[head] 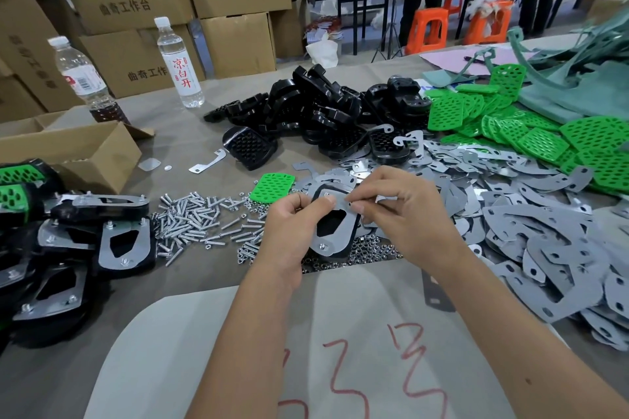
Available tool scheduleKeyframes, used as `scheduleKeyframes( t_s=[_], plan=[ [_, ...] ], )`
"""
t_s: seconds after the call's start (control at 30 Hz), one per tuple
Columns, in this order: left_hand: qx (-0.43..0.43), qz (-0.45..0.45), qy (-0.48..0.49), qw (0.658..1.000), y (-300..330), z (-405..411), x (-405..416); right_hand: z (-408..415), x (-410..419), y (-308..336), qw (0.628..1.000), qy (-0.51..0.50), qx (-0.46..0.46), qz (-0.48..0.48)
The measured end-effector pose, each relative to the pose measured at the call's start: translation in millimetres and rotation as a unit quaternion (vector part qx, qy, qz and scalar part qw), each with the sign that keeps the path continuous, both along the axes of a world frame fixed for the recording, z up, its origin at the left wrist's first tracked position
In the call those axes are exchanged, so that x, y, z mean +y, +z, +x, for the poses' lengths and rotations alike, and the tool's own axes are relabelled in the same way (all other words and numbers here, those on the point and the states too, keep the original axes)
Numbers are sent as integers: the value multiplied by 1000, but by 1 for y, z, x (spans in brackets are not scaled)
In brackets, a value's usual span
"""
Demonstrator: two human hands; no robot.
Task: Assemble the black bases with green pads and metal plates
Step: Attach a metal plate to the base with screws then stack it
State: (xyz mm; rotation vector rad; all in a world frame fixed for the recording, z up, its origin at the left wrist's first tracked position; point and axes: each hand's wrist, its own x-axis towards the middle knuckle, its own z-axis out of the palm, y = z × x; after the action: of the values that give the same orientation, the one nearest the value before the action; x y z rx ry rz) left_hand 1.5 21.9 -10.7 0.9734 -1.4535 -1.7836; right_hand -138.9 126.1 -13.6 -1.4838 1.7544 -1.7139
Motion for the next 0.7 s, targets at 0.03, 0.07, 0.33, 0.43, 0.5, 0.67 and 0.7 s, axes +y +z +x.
scheduleKeyframes(
  t_s=[0.03, 0.07, 0.33, 0.43, 0.5, 0.67, 0.7],
  plan=[
    [1, 7, -5, 1000, 0, 0, -1, 0, 0, 0, 1000, -1, -4, 2],
    [2, 16, -10, 1000, 0, 1, -1, 0, 0, 1, 1000, -3, -6, 3],
    [-14, 6, -59, 998, 4, 6, 1, 3, -1, 2, 1000, -19, 8, 2],
    [-18, 5, -56, 998, 5, 5, 1, 4, 0, 2, 1000, -17, 15, 3],
    [-16, 3, -44, 999, 5, 3, 3, 4, 1, 3, 1000, -10, 23, 2],
    [-7, 0, -28, 1000, 1, 0, 6, 3, 2, 4, 998, -27, 55, 2],
    [-9, -4, -27, 1000, 0, -1, 5, 3, 2, 4, 998, -35, 59, 1]
  ],
)
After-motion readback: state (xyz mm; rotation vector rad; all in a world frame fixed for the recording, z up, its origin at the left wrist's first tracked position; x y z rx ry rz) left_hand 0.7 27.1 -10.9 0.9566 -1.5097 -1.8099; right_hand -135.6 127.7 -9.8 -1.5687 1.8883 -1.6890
